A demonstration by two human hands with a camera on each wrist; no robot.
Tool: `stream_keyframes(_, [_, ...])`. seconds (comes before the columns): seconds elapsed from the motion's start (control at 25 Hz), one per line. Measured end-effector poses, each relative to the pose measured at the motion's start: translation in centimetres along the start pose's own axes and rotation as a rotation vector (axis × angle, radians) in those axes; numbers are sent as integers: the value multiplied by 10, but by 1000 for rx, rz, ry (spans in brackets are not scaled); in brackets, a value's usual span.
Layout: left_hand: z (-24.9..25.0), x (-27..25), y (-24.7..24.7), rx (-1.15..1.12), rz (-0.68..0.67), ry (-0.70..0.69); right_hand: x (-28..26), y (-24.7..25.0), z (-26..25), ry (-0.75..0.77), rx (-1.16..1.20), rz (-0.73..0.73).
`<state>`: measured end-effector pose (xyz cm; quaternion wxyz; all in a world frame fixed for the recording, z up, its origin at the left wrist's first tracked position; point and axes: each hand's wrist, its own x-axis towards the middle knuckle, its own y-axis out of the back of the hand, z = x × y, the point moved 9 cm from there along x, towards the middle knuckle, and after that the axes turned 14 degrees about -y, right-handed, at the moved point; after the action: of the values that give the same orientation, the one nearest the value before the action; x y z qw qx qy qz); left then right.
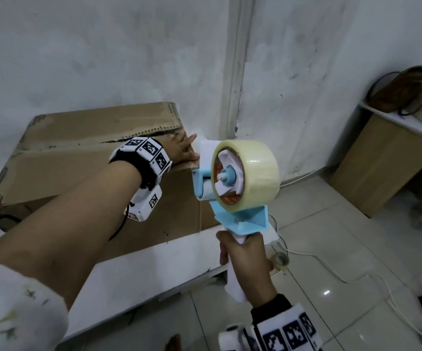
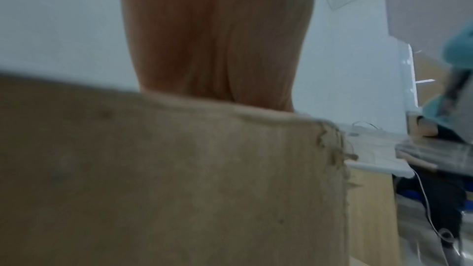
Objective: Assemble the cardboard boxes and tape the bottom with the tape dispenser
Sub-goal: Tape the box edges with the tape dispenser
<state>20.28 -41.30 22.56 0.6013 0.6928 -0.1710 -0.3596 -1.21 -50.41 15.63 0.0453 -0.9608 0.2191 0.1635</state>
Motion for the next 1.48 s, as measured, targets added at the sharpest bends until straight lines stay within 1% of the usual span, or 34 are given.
stream_keyframes(0.08, [0,0,-2,-53,71,-20,6,-6,8,-45,-3,-23])
stream_keyframes(0.12, [0,-2,-5,-47,78,-14,12,-8,10,-72,-2,-19])
stream_keyframes(0.16, [2,-1,-10,-52,93,-39,18,-11,17,-113,-17,-21])
stream_keyframes(0.28, [12,-5,-11,-180,169,-116,32,-28,37,-334,-111,-101])
stream_keyframes(0.32, [14,-6,-12,-207,191,-150,33,-33,38,-345,-75,-114])
stream_keyframes(0.4, [15,-5,-15,-192,201,-179,32,-36,39,-326,79,-92])
stream_keyframes(0.48, [13,-2,-16,-208,216,-157,28,-37,38,-297,179,-99])
stream_keyframes(0.6, [15,-4,-13,-217,278,-132,26,-42,35,-353,147,-149])
stream_keyframes(0.68, [17,-7,-12,-188,302,-126,22,-37,28,-365,125,-134])
stream_keyframes(0.8, [17,-8,-11,-176,305,-115,22,-32,26,-342,191,-115])
stream_keyframes(0.84, [18,-7,-12,-188,299,-111,22,-30,36,-363,201,-98])
stream_keyframes(0.96, [14,-6,-13,-233,292,-98,16,-26,89,-516,280,-43])
stream_keyframes(1.04, [13,-7,-14,-246,293,-97,18,-15,108,-559,283,13])
stream_keyframes(1.12, [15,-8,-15,-220,292,-117,27,1,99,-537,274,46])
stream_keyframes(1.2, [19,-10,-12,-143,295,-146,46,12,66,-419,262,41])
stream_keyframes(1.28, [20,-10,-11,-109,276,-141,64,17,30,-292,198,28])
stream_keyframes(1.36, [21,-8,-15,-148,248,-83,80,11,-3,-186,145,11])
stream_keyframes(1.48, [23,0,-17,-193,211,19,104,0,-39,-107,130,6])
